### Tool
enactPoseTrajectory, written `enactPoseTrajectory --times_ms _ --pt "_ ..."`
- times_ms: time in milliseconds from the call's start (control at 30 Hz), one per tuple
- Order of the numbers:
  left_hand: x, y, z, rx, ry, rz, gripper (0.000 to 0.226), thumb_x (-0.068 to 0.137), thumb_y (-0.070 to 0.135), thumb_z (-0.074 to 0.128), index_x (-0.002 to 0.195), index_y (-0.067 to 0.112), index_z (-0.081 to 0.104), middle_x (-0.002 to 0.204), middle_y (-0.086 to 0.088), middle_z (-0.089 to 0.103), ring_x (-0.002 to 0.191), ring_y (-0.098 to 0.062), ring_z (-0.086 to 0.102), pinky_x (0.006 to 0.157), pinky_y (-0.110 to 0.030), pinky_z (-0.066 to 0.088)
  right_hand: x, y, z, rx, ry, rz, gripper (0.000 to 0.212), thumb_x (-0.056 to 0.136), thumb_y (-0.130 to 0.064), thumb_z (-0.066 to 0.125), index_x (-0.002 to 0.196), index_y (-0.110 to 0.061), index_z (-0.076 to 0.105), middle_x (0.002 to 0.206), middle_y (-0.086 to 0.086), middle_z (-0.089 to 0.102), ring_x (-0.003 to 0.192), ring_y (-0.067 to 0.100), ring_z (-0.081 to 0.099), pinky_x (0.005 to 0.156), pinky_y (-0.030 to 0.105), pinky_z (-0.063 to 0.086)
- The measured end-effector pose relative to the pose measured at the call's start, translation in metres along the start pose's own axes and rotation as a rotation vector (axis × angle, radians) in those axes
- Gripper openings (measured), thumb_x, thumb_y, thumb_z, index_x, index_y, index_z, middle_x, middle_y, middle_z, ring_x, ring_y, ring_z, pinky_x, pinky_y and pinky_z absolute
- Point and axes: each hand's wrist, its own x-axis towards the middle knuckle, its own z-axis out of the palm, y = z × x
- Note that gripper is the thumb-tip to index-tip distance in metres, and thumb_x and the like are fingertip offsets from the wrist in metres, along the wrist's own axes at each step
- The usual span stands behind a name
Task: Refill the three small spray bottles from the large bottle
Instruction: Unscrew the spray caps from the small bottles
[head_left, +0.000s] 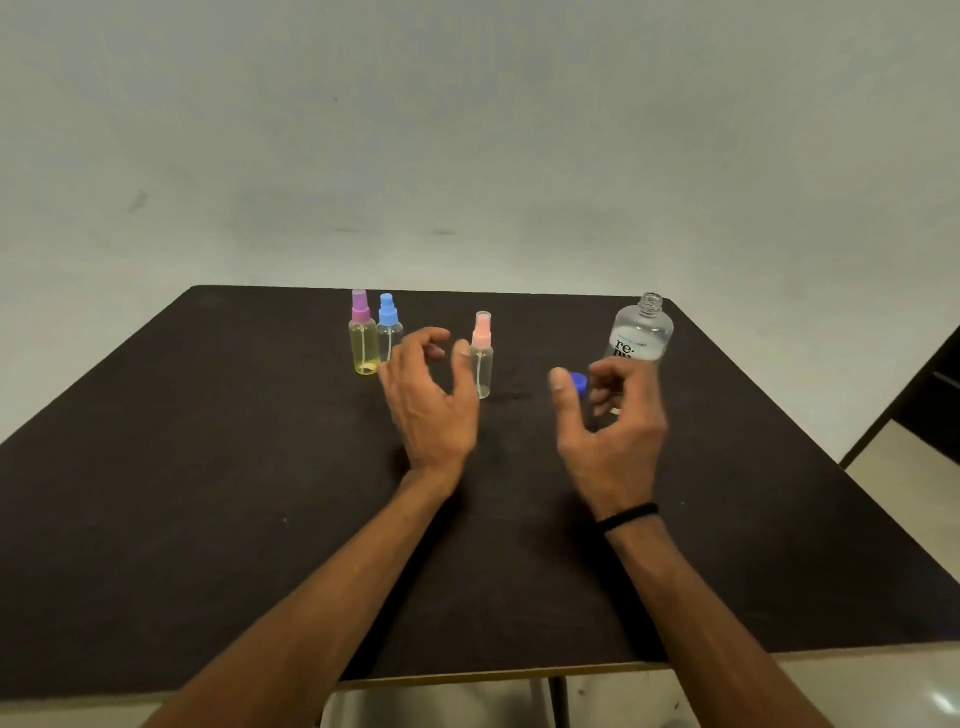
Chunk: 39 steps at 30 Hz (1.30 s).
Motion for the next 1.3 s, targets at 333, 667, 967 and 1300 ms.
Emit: enactPoseTrajectory --times_ms 333,667,967,1300 --pt "0.042 -0.03 0.016 -0.14 -0.283 -0.117 0.036 0.103 0.039 0.046 0.125 0.027 0.072 0.11 0.014 0.077 0.113 -0.018 0.068 0.099 -0.048 0.054 0.01 0.004 0.098 0.053 -0.427 0.393 0.091 0.08 -0.031 0.093 0.157 -0.018 0.045 0.143 0.003 0.063 0.124 0.01 0.063 0.105 0.028 0.054" --pt "0.051 -0.043 0.02 -0.485 -0.545 -0.412 0.028 0.107 0.018 0.056 0.127 0.01 0.074 0.109 -0.002 0.079 0.101 -0.011 0.073 0.088 -0.028 0.057 0.011 0.012 0.106 0.259 -0.369 0.454 0.038 0.084 -0.024 0.091 0.113 -0.014 0.069 0.1 -0.004 0.078 0.089 0.006 0.077 0.078 0.021 0.062" --pt "0.058 -0.038 0.01 -0.602 -0.525 -0.574 0.035 0.097 0.009 0.072 0.132 0.006 0.07 0.109 0.001 0.078 0.09 0.004 0.073 0.073 -0.01 0.053 0.012 0.013 0.102 0.251 -0.396 0.435 0.032 0.088 -0.027 0.088 0.115 -0.017 0.074 0.103 -0.007 0.078 0.094 0.005 0.076 0.081 0.02 0.061" --pt "0.059 -0.038 0.014 -0.579 -0.531 -0.521 0.036 0.091 0.014 0.081 0.126 0.01 0.075 0.116 -0.002 0.079 0.116 -0.018 0.072 0.098 -0.028 0.058 0.013 0.015 0.102 0.151 -0.392 0.374 0.044 0.086 -0.028 0.089 0.126 -0.02 0.072 0.114 -0.012 0.075 0.106 0.0 0.071 0.093 0.022 0.06"
